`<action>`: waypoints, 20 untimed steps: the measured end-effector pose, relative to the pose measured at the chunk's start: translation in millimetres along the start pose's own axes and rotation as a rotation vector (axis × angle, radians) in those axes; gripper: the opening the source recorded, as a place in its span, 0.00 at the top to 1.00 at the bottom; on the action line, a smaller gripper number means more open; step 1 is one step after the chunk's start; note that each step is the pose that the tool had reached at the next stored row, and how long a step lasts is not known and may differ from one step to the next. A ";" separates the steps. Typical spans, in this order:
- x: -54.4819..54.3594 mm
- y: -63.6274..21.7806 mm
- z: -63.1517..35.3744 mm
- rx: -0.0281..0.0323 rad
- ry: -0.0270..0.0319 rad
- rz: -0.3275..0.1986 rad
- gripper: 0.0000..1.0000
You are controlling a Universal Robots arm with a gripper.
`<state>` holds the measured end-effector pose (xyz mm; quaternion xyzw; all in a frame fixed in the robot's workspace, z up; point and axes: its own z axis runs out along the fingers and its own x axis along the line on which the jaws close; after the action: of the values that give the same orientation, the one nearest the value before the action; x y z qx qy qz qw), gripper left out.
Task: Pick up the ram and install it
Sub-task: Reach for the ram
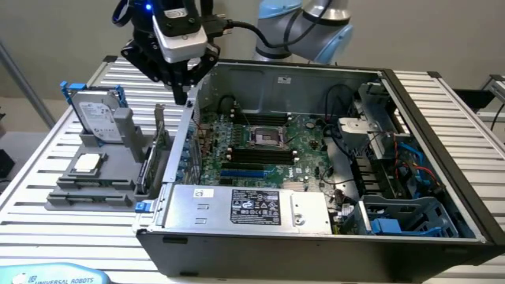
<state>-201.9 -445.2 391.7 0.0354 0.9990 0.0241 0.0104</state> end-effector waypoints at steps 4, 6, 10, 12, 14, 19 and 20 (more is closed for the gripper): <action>17.6 -6.4 0.2 0.0000 -0.0001 0.000 0.89; 26.4 -9.2 0.3 0.0001 0.0000 0.000 0.89; 44.7 -13.9 0.9 0.0000 -0.0001 0.000 0.89; 53.6 -15.9 1.2 0.0000 -0.0001 0.000 0.89; 62.5 -17.7 1.6 0.0000 -0.0001 0.000 0.89; 85.1 -22.0 2.6 0.0000 -0.0002 0.000 0.89; 89.6 -22.7 2.8 0.0000 -0.0001 0.000 0.89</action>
<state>-292.8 -461.3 386.2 0.0354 0.9990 0.0241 0.0104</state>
